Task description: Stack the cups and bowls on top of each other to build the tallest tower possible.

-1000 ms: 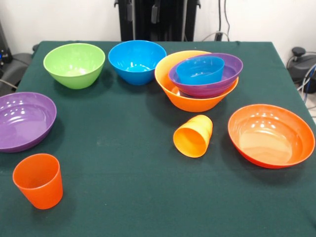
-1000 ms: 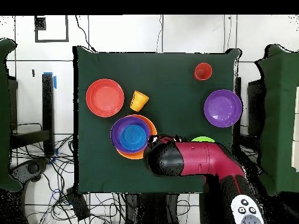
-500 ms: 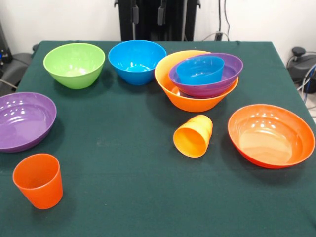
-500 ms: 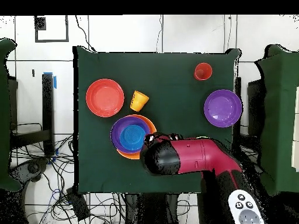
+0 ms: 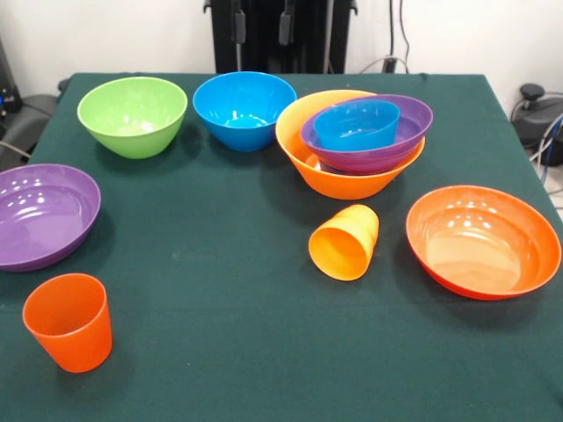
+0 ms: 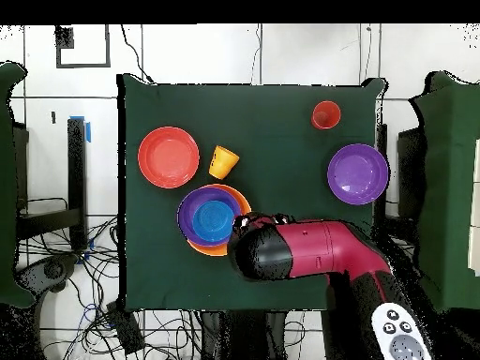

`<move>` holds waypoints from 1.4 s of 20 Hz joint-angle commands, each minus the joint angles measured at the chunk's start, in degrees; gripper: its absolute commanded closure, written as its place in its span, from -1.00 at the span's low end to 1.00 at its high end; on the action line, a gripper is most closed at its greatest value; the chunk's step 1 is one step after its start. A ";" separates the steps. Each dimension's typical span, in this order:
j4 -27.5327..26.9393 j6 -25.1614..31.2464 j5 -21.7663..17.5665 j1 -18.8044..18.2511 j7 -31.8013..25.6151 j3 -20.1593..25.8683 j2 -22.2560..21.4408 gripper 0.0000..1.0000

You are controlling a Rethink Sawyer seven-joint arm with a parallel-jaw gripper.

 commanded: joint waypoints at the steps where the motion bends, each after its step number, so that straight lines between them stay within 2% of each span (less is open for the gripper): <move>1: 1.49 6.87 -5.40 -1.57 -12.80 4.14 2.40 -1.00; 11: 0.33 6.30 -9.35 -4.15 -13.21 5.35 4.83 -1.00; 16: -0.05 5.54 -11.21 -4.38 -11.67 5.37 6.20 -1.00; 28: 0.40 5.31 -12.33 -6.30 -11.71 6.89 6.82 -1.00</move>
